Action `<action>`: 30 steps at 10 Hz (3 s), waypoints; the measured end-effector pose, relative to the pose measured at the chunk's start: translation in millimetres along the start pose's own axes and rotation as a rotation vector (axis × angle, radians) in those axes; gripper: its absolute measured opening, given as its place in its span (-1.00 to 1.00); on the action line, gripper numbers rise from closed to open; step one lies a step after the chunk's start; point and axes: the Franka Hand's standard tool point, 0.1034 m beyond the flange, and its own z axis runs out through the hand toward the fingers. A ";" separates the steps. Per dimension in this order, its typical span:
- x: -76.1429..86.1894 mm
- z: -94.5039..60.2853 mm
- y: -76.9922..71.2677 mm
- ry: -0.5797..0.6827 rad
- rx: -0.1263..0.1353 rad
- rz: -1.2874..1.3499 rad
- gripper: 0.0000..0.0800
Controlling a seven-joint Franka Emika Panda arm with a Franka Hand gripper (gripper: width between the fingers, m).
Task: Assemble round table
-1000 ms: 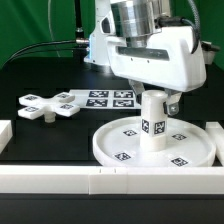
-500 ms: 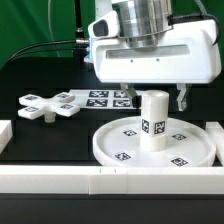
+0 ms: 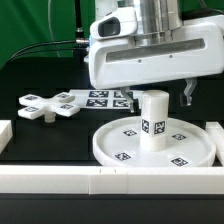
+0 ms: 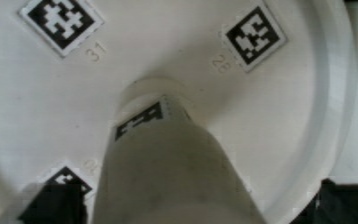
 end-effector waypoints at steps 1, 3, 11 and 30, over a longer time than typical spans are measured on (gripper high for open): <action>0.2 0.1 1.5 -0.002 0.000 -0.085 0.62; -0.4 1.4 4.0 -0.004 0.000 -0.197 0.62; 0.8 2.3 2.0 -0.038 -0.055 -0.886 0.62; 3.5 2.1 7.8 -0.168 -0.130 -2.107 0.36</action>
Offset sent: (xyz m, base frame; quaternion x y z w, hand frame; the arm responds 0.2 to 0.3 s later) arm 0.0000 0.0000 0.0000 0.0000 0.0000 -0.2571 0.9664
